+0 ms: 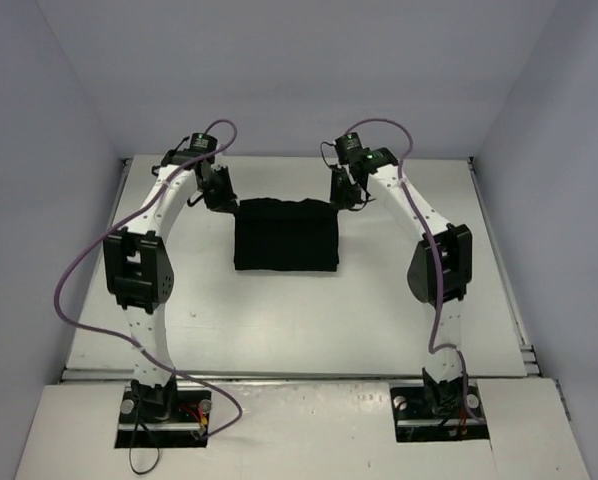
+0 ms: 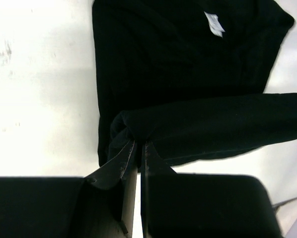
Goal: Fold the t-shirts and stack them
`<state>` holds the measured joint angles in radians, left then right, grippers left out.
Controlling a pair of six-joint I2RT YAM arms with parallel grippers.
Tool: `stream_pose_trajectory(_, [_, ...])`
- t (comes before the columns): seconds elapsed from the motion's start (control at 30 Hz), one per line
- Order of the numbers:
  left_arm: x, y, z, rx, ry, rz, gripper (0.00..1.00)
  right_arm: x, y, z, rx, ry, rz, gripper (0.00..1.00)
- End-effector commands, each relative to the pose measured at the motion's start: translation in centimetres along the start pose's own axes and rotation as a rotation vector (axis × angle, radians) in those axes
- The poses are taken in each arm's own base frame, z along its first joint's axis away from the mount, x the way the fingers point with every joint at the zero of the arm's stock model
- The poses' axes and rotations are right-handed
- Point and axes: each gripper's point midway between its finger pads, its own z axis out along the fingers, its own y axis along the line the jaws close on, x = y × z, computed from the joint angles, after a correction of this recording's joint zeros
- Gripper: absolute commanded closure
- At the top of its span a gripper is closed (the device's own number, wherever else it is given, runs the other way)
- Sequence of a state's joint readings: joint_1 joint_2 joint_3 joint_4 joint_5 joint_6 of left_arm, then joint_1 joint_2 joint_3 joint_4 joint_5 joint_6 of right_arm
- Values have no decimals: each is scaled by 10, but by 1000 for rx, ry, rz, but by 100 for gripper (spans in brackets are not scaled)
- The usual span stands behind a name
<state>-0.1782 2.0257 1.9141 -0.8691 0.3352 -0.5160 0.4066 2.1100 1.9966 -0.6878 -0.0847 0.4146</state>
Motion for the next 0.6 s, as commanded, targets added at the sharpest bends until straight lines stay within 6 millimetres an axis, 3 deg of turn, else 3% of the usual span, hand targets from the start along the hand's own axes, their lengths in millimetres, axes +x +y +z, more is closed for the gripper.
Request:
stream_pose_trajectory(0.0, [-34, 0, -6, 2, -83, 6, 100, -26, -3, 9, -15, -32, 7, 99])
stream_pose_trajectory(0.03, [-38, 2, 0, 1, -80, -8, 100, -26, -5, 25, -10, -16, 9, 99])
stream_pose_trajectory(0.17, [-50, 4, 18, 1, -87, -22, 100, -34, -14, 52, 1, -7, 36, 99])
stream_pose_trajectory(0.37, [-66, 7, 29, 8, -123, -42, 98, -53, -15, 68, -16, -41, 61, 93])
stream_pose_trajectory(0.5, [-81, -1, 32, 41, -171, -28, 82, -73, -19, 69, -28, -85, 94, 84])
stream_pose_trajectory(0.57, [-90, -6, 29, 58, -194, -4, 66, -83, -21, 64, -39, -111, 105, 71])
